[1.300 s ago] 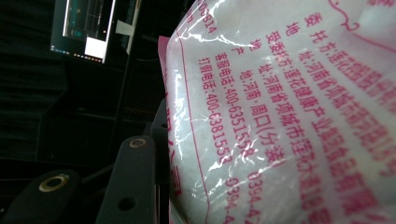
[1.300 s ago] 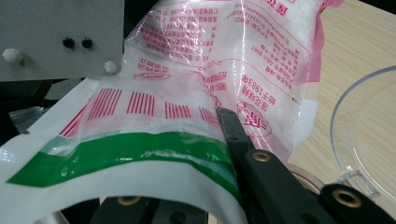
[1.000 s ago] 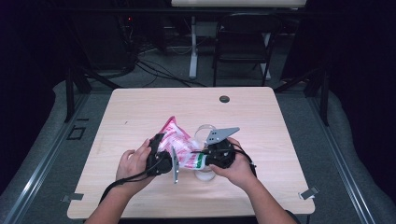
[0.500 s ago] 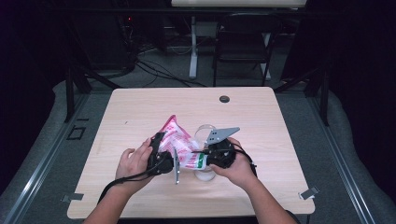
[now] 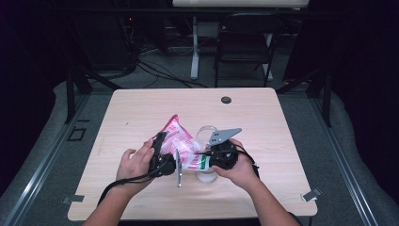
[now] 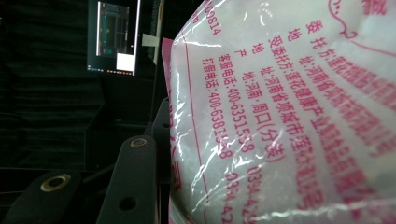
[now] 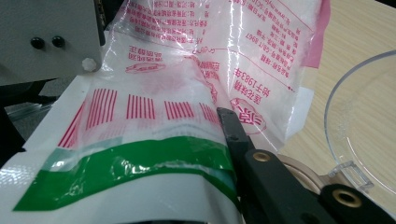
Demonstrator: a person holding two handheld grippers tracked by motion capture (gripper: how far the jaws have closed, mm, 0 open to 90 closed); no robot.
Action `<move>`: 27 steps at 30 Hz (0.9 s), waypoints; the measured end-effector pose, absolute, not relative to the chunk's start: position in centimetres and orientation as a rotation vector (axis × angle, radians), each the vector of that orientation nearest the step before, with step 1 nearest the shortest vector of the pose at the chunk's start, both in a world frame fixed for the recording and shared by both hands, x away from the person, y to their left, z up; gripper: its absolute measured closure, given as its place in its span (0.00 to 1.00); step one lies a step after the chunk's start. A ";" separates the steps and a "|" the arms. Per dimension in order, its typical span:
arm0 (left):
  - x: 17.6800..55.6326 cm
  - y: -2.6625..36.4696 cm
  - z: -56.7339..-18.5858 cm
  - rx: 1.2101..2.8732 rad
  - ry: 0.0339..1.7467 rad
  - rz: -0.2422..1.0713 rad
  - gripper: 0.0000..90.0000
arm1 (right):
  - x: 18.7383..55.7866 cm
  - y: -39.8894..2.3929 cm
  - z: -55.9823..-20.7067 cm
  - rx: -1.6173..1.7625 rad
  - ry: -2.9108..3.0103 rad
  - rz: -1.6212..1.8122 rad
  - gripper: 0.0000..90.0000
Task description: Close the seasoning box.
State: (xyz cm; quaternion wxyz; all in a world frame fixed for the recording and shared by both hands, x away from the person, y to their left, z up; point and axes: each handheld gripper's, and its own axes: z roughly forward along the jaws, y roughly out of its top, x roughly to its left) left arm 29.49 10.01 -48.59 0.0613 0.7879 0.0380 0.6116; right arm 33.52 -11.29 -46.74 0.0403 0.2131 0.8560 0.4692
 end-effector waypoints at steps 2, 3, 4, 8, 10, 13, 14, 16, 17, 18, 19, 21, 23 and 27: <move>29.5 10.0 -48.6 2.381 0.117 1.848 0.68 | 33.6 -11.3 -46.7 0.650 2.625 1.433 1.00; 29.5 9.9 -48.6 2.378 0.109 1.855 0.68 | 33.6 -11.4 -46.7 0.647 2.627 1.428 1.00; 29.4 9.9 -48.6 2.378 0.108 1.856 0.68 | 33.6 -11.4 -46.8 0.655 2.622 1.436 1.00; 29.4 9.9 -48.5 2.382 0.097 1.857 0.69 | 33.7 -11.5 -46.8 0.655 2.625 1.441 1.00; 29.3 9.8 -48.6 2.379 0.090 1.862 0.69 | 33.7 -11.5 -46.8 0.651 2.628 1.434 1.00; 29.2 9.8 -48.6 2.382 0.083 1.863 0.70 | 33.7 -11.5 -46.8 0.646 2.630 1.429 1.00; 29.2 9.8 -48.6 2.382 0.082 1.861 0.70 | 33.7 -11.5 -46.8 0.645 2.632 1.428 1.00; 29.2 9.8 -48.6 2.380 0.075 1.861 0.70 | 33.6 -11.5 -46.7 0.642 2.633 1.426 1.00; 29.1 9.8 -48.5 2.385 0.071 1.866 0.70 | 33.6 -11.5 -46.7 0.641 2.633 1.426 1.00; 29.1 9.8 -48.5 2.383 0.065 1.873 0.70 | 33.6 -11.5 -46.7 0.639 2.634 1.424 1.00; 29.0 9.8 -48.5 2.383 0.063 1.876 0.70 | 33.6 -11.6 -46.7 0.633 2.638 1.420 1.00; 29.0 9.7 -48.5 2.374 0.059 1.880 0.70 | 33.6 -11.6 -46.7 0.634 2.636 1.422 1.00; 28.9 9.7 -48.5 2.371 0.056 1.893 0.71 | 33.6 -11.6 -46.6 0.635 2.633 1.424 1.00; 28.9 9.5 -48.5 2.358 0.050 1.906 0.71 | 33.6 -11.7 -46.6 0.634 2.633 1.427 1.00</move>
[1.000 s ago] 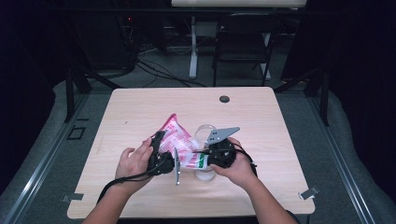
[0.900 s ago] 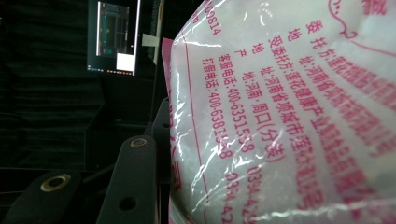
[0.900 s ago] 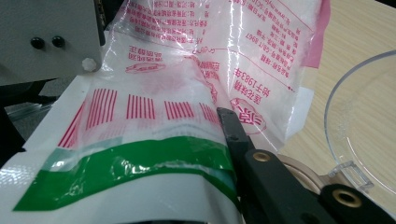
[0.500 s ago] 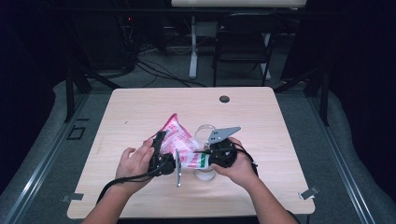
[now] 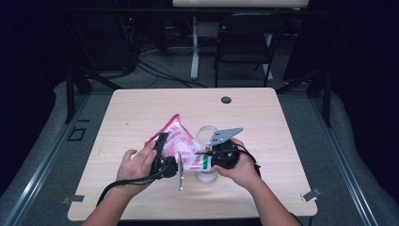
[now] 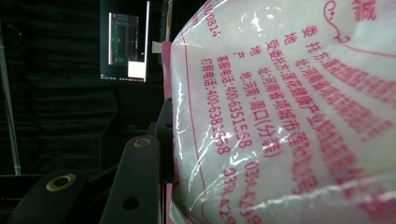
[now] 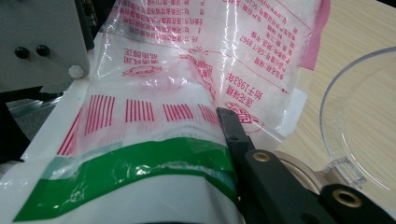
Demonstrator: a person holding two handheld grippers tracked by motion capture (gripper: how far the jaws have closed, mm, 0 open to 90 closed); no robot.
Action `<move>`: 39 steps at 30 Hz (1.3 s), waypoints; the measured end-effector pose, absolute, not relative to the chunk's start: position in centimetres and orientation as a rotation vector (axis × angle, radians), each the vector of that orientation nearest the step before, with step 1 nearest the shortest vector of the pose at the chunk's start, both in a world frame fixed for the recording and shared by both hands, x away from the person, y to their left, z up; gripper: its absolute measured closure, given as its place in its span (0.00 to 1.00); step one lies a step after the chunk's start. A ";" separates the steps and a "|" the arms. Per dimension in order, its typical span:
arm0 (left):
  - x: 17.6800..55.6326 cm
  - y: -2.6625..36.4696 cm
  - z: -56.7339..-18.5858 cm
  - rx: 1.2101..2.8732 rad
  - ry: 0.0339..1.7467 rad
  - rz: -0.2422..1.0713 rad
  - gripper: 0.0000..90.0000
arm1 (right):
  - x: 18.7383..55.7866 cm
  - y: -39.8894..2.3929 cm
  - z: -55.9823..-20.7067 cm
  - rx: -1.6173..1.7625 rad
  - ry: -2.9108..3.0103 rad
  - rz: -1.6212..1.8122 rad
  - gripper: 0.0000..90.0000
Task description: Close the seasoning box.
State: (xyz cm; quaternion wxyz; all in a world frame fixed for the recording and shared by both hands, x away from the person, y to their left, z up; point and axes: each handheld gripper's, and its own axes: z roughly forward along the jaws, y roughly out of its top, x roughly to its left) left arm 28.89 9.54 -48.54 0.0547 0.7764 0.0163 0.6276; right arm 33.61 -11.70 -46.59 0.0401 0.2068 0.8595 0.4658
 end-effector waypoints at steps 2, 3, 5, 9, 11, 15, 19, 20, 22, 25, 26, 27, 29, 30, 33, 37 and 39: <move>28.9 9.5 -48.7 2.353 0.047 1.907 0.71 | 33.7 -11.7 -46.6 0.632 2.635 1.427 1.00; 28.8 9.4 -48.6 2.354 0.043 1.916 0.71 | 33.7 -11.8 -46.6 0.633 2.636 1.426 1.00; 28.7 9.4 -48.6 2.353 0.034 1.921 0.71 | 33.7 -11.8 -46.6 0.637 2.639 1.426 1.00; 28.5 9.4 -48.7 2.337 0.021 1.935 0.71 | 33.6 -11.8 -46.6 0.633 2.647 1.426 1.00; 28.4 9.4 -48.7 2.338 0.019 1.941 0.71 | 33.6 -11.8 -46.6 0.628 2.651 1.423 1.00; 28.3 9.3 -48.8 2.331 0.004 1.952 0.71 | 33.5 -11.9 -46.6 0.634 2.644 1.417 1.00; 28.2 9.1 -48.8 2.327 -0.017 1.961 0.71 | 33.3 -12.0 -46.6 0.636 2.637 1.420 1.00; 28.2 9.1 -48.8 2.334 -0.018 1.955 0.71 | 33.3 -12.1 -46.6 0.636 2.639 1.415 1.00; 28.2 9.0 -48.7 2.331 -0.030 1.960 0.71 | 33.3 -12.2 -46.7 0.636 2.639 1.412 1.00; 28.3 8.9 -48.7 2.336 -0.027 1.950 0.71 | 33.1 -12.2 -46.8 0.652 2.635 1.410 1.00; 28.3 8.9 -48.7 2.336 -0.031 1.952 0.71 | 33.1 -12.3 -46.8 0.650 2.635 1.408 1.00; 28.3 8.9 -48.6 2.337 -0.035 1.954 0.71 | 33.1 -12.3 -46.9 0.647 2.639 1.405 1.00; 28.3 8.8 -48.6 2.341 -0.045 1.953 0.71 | 33.1 -12.3 -47.0 0.654 2.638 1.407 1.00; 28.3 8.8 -48.7 2.338 -0.053 1.951 0.71 | 33.1 -12.3 -47.0 0.652 2.643 1.400 1.00; 28.4 8.8 -48.7 2.336 -0.053 1.946 0.71 | 33.1 -12.4 -47.2 0.655 2.648 1.403 1.00; 28.4 8.8 -48.6 2.343 -0.043 1.935 0.72 | 33.1 -12.4 -47.3 0.660 2.653 1.395 1.00; 28.4 8.8 -48.7 2.342 -0.046 1.940 0.72 | 33.1 -12.4 -47.4 0.663 2.658 1.393 1.00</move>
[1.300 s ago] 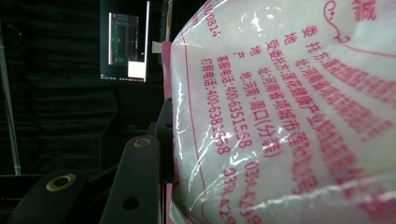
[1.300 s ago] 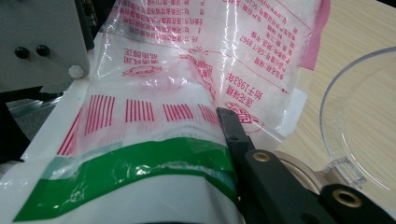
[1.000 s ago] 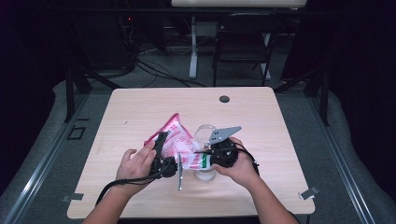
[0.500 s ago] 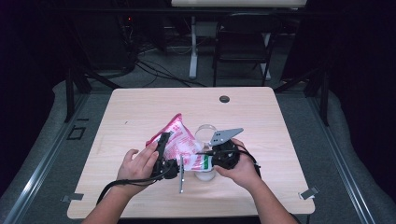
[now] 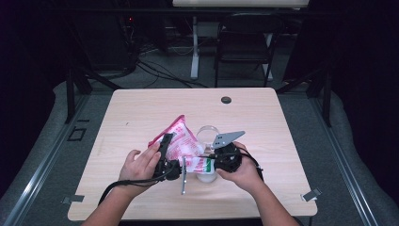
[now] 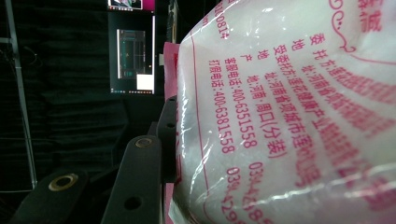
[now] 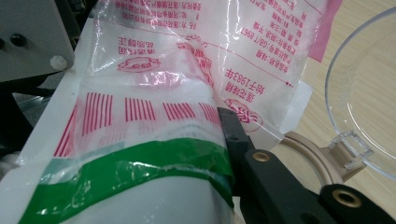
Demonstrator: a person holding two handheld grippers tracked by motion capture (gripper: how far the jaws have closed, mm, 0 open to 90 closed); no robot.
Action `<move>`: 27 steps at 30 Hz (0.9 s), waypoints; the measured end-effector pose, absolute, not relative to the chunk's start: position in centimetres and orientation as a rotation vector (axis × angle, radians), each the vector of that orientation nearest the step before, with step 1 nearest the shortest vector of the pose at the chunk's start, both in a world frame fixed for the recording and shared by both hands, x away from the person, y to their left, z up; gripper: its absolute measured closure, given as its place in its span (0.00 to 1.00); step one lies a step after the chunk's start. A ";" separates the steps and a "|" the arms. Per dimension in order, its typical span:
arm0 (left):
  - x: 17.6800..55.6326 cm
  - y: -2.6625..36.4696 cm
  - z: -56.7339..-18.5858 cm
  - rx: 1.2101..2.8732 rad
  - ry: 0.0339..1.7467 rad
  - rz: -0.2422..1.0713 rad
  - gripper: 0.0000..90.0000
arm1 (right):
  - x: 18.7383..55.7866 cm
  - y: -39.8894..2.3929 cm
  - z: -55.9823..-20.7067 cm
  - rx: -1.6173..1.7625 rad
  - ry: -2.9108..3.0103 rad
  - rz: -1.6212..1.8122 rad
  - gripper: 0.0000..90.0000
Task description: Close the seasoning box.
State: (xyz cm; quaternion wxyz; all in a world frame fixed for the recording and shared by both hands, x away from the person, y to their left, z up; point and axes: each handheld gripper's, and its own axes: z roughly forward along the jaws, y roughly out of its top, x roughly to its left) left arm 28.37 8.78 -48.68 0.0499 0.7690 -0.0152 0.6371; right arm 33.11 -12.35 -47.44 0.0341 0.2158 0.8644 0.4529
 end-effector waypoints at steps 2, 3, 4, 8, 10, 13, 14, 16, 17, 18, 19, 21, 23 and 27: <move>28.4 8.8 -48.7 2.342 -0.047 1.940 0.72 | 33.1 -12.3 -47.5 0.663 2.663 1.388 1.00; 28.4 8.8 -48.6 2.340 -0.048 1.944 0.72 | 33.1 -12.3 -47.5 0.660 2.661 1.391 1.00; 28.4 8.8 -48.6 2.340 -0.048 1.946 0.72 | 33.2 -12.3 -47.5 0.659 2.662 1.390 1.00; 28.4 8.7 -48.5 2.335 -0.050 1.946 0.72 | 33.2 -12.3 -47.6 0.668 2.665 1.383 1.00; 28.4 8.7 -48.5 2.336 -0.049 1.946 0.72 | 33.2 -12.3 -47.6 0.670 2.669 1.381 1.00; 28.4 8.7 -48.5 2.337 -0.044 1.942 0.72 | 33.3 -12.3 -47.8 0.681 2.667 1.383 1.00; 28.3 8.7 -48.4 2.343 -0.045 1.942 0.72 | 33.3 -12.3 -47.8 0.682 2.671 1.383 1.00; 28.3 8.7 -48.4 2.343 -0.048 1.942 0.72 | 33.3 -12.2 -47.9 0.687 2.680 1.361 1.00; 28.3 8.7 -48.4 2.341 -0.049 1.947 0.72 | 33.4 -12.2 -48.0 0.691 2.682 1.359 1.00; 28.3 8.7 -48.4 2.339 -0.049 1.945 0.72 | 33.4 -12.2 -48.0 0.692 2.682 1.362 1.00; 28.3 8.7 -48.4 2.339 -0.050 1.949 0.72 | 33.4 -12.2 -48.0 0.695 2.680 1.365 1.00; 28.3 8.6 -48.4 2.336 -0.051 1.952 0.72 | 33.4 -12.2 -48.0 0.695 2.680 1.360 1.00; 28.3 8.6 -48.4 2.337 -0.051 1.951 0.72 | 33.4 -12.3 -48.0 0.698 2.680 1.363 1.00; 28.3 8.6 -48.5 2.337 -0.052 1.949 0.72 | 33.5 -12.3 -48.1 0.700 2.679 1.362 1.00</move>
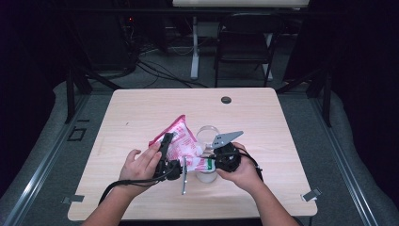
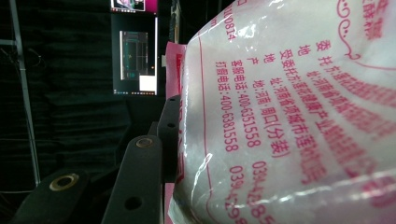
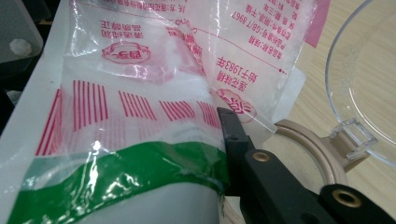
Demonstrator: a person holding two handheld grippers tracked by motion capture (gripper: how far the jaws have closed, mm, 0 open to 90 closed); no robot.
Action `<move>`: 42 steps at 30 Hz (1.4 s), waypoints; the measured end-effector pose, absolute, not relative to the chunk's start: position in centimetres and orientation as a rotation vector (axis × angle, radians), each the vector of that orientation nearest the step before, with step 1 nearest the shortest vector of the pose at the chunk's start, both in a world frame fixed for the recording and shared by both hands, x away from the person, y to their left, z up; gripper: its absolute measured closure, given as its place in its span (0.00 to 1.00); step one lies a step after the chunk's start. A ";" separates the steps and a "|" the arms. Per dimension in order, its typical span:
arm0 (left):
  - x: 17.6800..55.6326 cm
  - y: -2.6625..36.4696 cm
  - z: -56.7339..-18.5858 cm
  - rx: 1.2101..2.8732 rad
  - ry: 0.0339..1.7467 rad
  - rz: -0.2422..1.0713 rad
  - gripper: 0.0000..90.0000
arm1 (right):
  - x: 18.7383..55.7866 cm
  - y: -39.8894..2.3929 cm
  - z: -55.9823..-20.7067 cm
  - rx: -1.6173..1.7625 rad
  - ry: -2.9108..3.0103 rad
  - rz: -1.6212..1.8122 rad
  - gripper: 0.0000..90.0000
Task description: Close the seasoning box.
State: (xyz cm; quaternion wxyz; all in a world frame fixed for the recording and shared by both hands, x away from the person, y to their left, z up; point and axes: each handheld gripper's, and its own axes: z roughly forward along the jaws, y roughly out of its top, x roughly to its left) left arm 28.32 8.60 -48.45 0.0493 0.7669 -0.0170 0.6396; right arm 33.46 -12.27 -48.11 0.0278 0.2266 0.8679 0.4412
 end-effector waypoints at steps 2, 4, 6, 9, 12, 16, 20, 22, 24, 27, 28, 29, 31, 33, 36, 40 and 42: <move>28.3 8.6 -48.5 2.335 -0.054 1.949 0.72 | 33.5 -12.3 -48.1 0.698 2.682 1.357 1.00; 28.3 8.6 -48.4 2.335 -0.053 1.949 0.72 | 33.5 -12.3 -48.1 0.695 2.682 1.359 1.00; 28.3 8.6 -48.4 2.335 -0.054 1.950 0.72 | 33.5 -12.3 -48.1 0.695 2.684 1.357 1.00; 28.3 8.5 -48.4 2.331 -0.054 1.955 0.72 | 33.5 -12.3 -48.2 0.700 2.682 1.358 1.00; 28.3 8.5 -48.4 2.323 -0.055 1.957 0.72 | 33.6 -12.3 -48.3 0.701 2.682 1.352 1.00; 28.2 8.5 -48.4 2.321 -0.060 1.963 0.72 | 33.6 -12.2 -48.4 0.705 2.684 1.352 1.00; 28.1 8.5 -48.4 2.313 -0.064 1.969 0.72 | 33.6 -12.3 -48.4 0.706 2.686 1.351 1.00; 28.1 8.5 -48.4 2.309 -0.067 1.972 0.72 | 33.6 -12.3 -48.4 0.705 2.687 1.349 1.00; 28.0 8.4 -48.4 2.325 -0.053 1.959 0.72 | 33.6 -12.3 -48.4 0.705 2.688 1.349 1.00; 28.1 8.5 -48.5 2.291 -0.081 1.969 0.72 | 33.6 -12.3 -48.4 0.707 2.686 1.345 1.00; 28.0 8.4 -48.4 2.306 -0.075 1.970 0.72 | 33.6 -12.3 -48.4 0.707 2.687 1.345 1.00; 28.0 8.4 -48.4 2.305 -0.074 1.969 0.72 | 33.6 -12.3 -48.4 0.705 2.688 1.345 1.00; 28.0 8.4 -48.4 2.303 -0.075 1.970 0.72 | 33.6 -12.3 -48.4 0.705 2.687 1.345 1.00; 28.0 8.4 -48.4 2.301 -0.076 1.973 0.72 | 33.6 -12.3 -48.4 0.705 2.687 1.345 1.00; 28.0 8.4 -48.3 2.300 -0.077 1.973 0.72 | 33.7 -12.3 -48.4 0.704 2.688 1.343 1.00; 28.0 8.4 -48.3 2.300 -0.077 1.972 0.72 | 33.7 -12.3 -48.4 0.704 2.688 1.342 1.00; 28.0 8.4 -48.3 2.296 -0.073 1.972 0.72 | 33.7 -12.3 -48.4 0.705 2.687 1.343 1.00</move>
